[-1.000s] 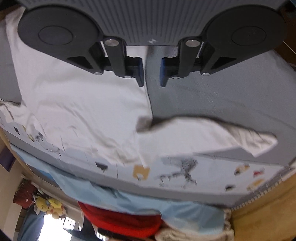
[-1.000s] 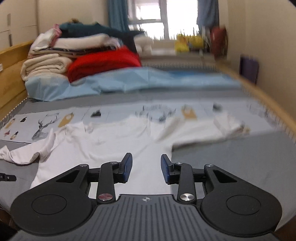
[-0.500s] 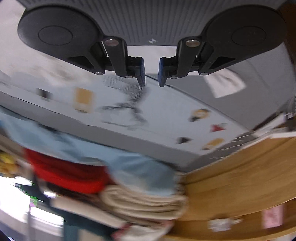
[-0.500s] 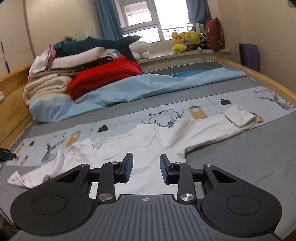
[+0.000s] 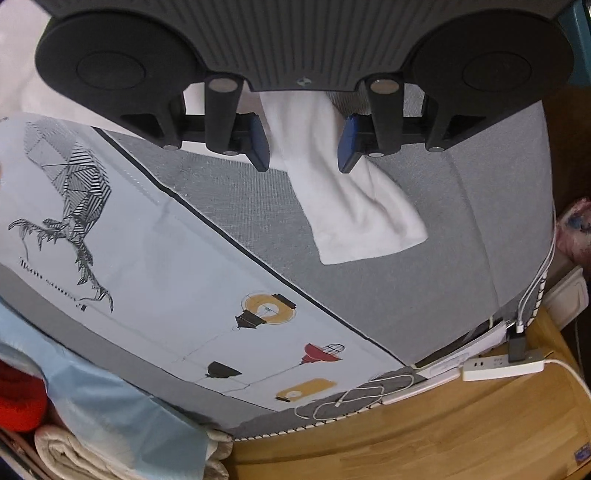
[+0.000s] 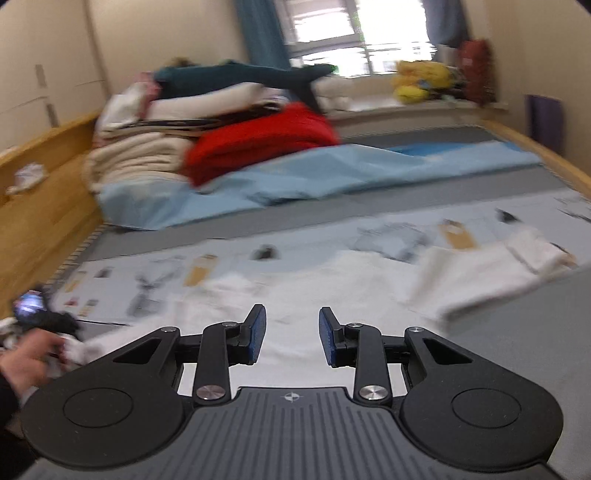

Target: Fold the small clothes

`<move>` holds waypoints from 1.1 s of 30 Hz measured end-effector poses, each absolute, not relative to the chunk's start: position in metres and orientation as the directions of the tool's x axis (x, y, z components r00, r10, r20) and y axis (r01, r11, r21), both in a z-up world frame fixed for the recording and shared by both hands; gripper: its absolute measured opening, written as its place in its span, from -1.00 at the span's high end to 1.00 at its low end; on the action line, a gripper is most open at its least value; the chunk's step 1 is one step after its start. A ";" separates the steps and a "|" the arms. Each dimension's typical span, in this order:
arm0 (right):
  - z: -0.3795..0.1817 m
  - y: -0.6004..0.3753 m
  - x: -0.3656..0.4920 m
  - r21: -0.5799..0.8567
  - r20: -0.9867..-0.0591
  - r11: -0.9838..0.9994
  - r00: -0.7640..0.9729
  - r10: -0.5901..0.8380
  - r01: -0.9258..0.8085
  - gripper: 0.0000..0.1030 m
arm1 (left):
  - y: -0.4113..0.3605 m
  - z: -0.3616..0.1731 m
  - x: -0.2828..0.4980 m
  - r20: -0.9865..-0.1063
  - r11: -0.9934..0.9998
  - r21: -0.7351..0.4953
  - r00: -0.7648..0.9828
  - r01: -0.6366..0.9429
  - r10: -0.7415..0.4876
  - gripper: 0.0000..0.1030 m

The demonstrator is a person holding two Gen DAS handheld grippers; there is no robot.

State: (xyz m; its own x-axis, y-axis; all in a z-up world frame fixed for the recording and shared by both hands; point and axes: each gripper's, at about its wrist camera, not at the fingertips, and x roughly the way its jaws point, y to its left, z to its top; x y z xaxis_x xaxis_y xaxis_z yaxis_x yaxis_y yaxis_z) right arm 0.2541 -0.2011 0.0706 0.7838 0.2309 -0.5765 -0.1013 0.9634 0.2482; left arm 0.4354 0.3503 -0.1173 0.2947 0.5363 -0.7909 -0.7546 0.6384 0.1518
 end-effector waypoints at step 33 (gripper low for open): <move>-0.063 -0.213 0.420 0.294 -0.799 0.954 0.561 0.216 0.052 0.36 | 0.036 0.036 0.449 -0.429 0.991 -0.123 0.898 0.045 -0.094 0.89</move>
State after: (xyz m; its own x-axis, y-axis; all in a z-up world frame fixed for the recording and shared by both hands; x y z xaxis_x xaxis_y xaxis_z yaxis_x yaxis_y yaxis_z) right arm 0.4200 -0.2127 -0.0628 0.5606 0.2160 -0.7994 0.0519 0.9543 0.2942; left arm 0.4491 0.0362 0.0360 0.8984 -0.0941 -0.4291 0.0452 0.9914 -0.1228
